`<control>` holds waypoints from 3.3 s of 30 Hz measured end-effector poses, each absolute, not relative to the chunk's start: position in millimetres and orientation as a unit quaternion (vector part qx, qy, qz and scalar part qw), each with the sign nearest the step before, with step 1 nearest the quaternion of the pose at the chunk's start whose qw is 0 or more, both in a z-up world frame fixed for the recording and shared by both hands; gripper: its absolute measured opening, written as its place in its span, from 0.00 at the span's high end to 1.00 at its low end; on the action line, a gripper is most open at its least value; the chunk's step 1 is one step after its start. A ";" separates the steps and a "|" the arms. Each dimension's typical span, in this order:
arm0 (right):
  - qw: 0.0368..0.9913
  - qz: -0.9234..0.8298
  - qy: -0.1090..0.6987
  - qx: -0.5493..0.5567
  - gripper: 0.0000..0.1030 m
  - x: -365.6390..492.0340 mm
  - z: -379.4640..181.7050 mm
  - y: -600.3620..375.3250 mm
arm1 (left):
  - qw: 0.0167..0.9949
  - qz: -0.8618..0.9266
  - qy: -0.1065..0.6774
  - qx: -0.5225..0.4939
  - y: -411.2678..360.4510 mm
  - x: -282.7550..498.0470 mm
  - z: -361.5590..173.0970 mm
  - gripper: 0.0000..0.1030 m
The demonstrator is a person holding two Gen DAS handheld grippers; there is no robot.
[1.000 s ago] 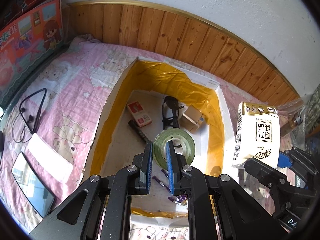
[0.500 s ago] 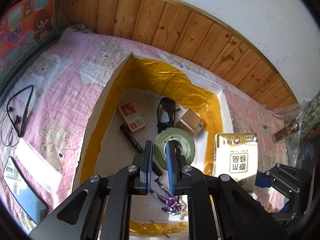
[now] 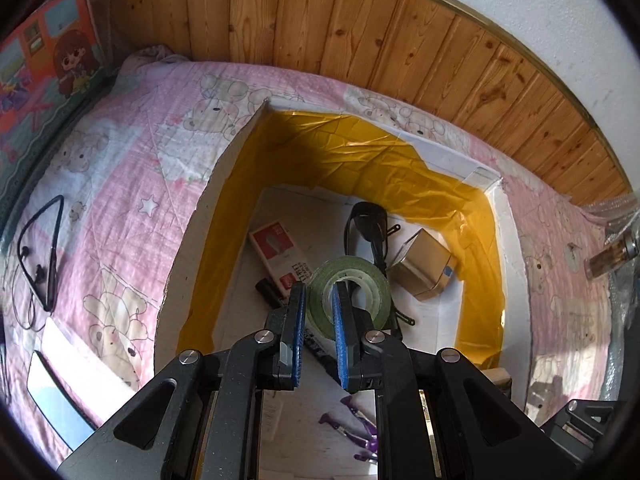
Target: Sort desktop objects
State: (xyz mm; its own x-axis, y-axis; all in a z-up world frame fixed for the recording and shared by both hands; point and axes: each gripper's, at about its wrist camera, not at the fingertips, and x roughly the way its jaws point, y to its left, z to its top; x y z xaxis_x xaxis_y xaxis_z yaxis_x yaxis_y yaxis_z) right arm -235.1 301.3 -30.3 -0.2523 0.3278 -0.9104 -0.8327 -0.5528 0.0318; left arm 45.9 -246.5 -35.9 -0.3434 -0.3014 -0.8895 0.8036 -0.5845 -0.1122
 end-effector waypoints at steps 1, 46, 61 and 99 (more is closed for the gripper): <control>0.380 0.744 0.270 -0.478 0.67 -236.2 -32.8 302.5 | 0.359 -0.768 0.278 0.451 -246.6 44.1 -37.3 0.87; 0.219 0.706 0.246 -0.628 0.65 -260.4 -59.4 324.5 | 0.358 -0.697 0.315 0.536 -283.5 22.0 -86.6 0.70; 0.236 0.717 0.216 -0.620 0.63 -244.2 -26.0 287.8 | 0.362 -0.729 0.277 0.510 -240.9 39.6 -31.1 0.69; 0.348 0.792 0.188 -0.465 0.57 -194.5 30.6 230.6 | 0.368 -0.789 0.220 0.440 -112.2 76.5 42.9 0.64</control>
State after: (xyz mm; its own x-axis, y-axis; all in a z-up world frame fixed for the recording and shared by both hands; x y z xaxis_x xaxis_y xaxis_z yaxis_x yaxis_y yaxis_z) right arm -194.5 230.6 30.6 -0.3256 0.3766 -0.8673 -0.7266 -0.6866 -0.0253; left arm 76.5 -112.2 42.9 -0.3430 -0.3870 -0.8559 0.7735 -0.6333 -0.0237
